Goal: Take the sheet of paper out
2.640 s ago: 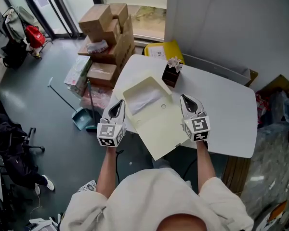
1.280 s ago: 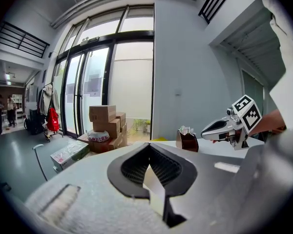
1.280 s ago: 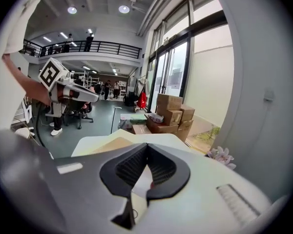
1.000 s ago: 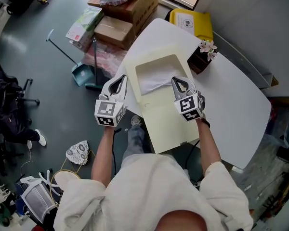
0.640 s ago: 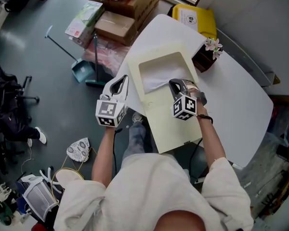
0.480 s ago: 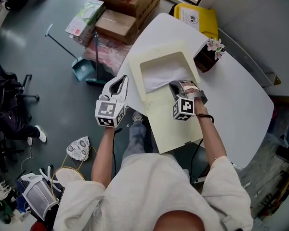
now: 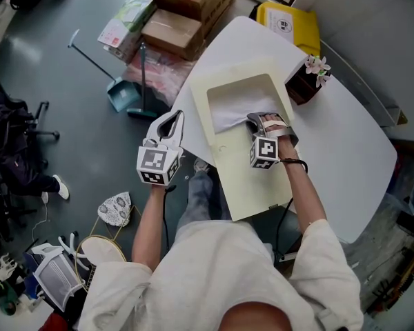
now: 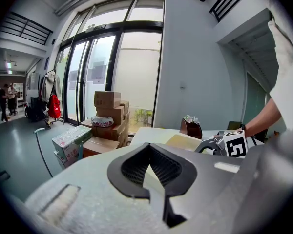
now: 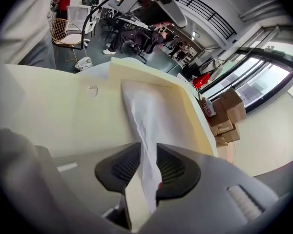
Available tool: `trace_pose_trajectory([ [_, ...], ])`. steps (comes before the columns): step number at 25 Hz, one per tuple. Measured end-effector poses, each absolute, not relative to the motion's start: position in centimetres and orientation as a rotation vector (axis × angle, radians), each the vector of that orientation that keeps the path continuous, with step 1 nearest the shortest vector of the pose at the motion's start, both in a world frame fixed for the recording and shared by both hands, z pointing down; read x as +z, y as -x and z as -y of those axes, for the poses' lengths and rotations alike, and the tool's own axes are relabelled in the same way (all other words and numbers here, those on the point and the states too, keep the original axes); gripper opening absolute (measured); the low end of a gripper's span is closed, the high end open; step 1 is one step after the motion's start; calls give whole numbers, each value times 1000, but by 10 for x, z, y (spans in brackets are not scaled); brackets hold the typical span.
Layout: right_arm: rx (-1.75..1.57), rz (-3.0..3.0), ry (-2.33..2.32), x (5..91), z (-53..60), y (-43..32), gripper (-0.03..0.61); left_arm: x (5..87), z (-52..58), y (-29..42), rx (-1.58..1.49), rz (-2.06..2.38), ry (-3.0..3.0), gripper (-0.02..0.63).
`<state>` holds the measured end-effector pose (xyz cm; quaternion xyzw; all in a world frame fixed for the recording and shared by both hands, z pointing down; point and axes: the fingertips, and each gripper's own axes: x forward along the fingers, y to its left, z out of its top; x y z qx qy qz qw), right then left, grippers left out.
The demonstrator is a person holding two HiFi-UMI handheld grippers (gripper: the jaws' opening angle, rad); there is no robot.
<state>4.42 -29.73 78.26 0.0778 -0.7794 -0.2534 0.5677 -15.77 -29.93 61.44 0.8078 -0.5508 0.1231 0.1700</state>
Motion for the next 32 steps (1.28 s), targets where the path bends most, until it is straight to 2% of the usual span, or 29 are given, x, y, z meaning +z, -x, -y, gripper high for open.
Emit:
trace_pose_trajectory([
  [3, -581, 1817, -169, 789, 301, -45, 104, 616, 299, 160, 355, 1567, -2291, 3],
  [12, -544, 1813, -134, 799, 306, -44, 105, 616, 298, 167, 355, 1582, -2280, 3],
  [19, -495, 1830, -118, 804, 299, -45, -1, 615, 296, 167, 352, 1587, -2280, 3],
  [32, -492, 1858, -191, 785, 293, -46, 5, 605, 294, 159, 347, 1569, -2317, 3],
])
